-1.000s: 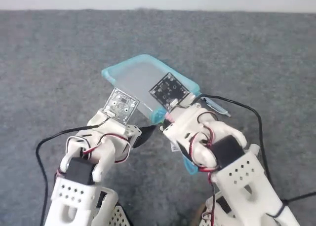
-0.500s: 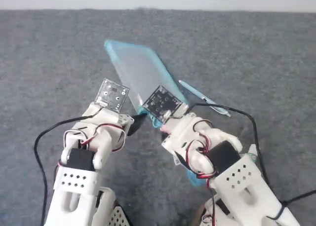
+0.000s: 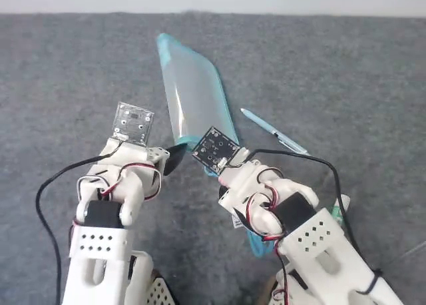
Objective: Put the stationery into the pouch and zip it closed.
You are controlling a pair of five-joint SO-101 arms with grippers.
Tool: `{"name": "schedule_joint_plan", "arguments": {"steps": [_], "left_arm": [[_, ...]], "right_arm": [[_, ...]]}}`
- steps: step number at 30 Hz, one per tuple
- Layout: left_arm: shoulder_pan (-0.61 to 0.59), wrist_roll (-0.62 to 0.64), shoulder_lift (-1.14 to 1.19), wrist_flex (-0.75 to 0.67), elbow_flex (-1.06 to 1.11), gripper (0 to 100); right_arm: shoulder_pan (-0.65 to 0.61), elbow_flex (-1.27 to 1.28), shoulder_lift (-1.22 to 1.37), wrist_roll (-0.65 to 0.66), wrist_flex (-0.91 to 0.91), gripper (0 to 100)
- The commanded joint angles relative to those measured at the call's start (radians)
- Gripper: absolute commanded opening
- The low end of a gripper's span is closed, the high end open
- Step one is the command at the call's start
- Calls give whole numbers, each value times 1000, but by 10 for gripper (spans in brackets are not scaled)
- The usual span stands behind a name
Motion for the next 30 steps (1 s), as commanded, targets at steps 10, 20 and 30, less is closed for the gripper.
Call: {"name": "schedule_joint_plan", "arguments": {"steps": [10,20,30], "left_arm": [[-41,25,0,-60,12,320],[31,26,-5,-81,45,321],[31,25,0,-187,111,320]], "right_arm": [[148,-23,-36,46,5,6],[42,-256,53,41,96,6],[-179,-281,38,69,147,6]]}}
